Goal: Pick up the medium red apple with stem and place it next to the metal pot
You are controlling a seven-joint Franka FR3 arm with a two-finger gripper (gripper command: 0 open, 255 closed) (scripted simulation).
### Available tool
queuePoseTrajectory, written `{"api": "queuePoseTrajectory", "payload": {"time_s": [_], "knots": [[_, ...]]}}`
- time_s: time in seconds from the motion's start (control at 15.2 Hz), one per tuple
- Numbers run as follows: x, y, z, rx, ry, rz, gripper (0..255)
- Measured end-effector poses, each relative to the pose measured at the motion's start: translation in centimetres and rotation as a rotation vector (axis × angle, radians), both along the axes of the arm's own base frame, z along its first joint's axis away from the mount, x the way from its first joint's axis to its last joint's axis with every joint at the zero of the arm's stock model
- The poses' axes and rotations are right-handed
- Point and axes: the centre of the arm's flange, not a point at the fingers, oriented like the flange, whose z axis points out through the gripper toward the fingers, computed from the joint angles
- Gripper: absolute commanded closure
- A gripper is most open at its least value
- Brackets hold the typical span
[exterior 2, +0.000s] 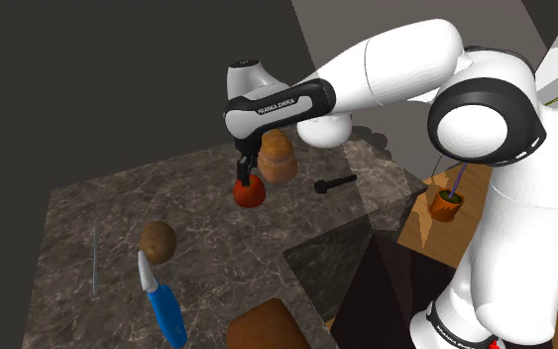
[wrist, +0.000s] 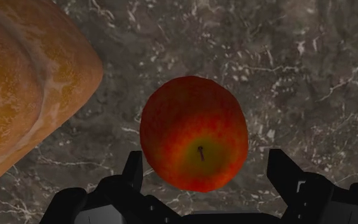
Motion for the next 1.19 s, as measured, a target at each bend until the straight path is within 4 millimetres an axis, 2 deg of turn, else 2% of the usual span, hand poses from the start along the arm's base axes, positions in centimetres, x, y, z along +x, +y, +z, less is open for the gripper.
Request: {"api": "queuePoseTrajectory", "payload": {"time_s": [0.46,0.53,1.19], "knots": [[-0.02,0.01,-0.38,0.0,0.0,0.0,0],[-0.02,0.01,-0.38,0.0,0.0,0.0,255],[-0.02,0.0,-0.32,0.0,-0.002,0.0,255]]}}
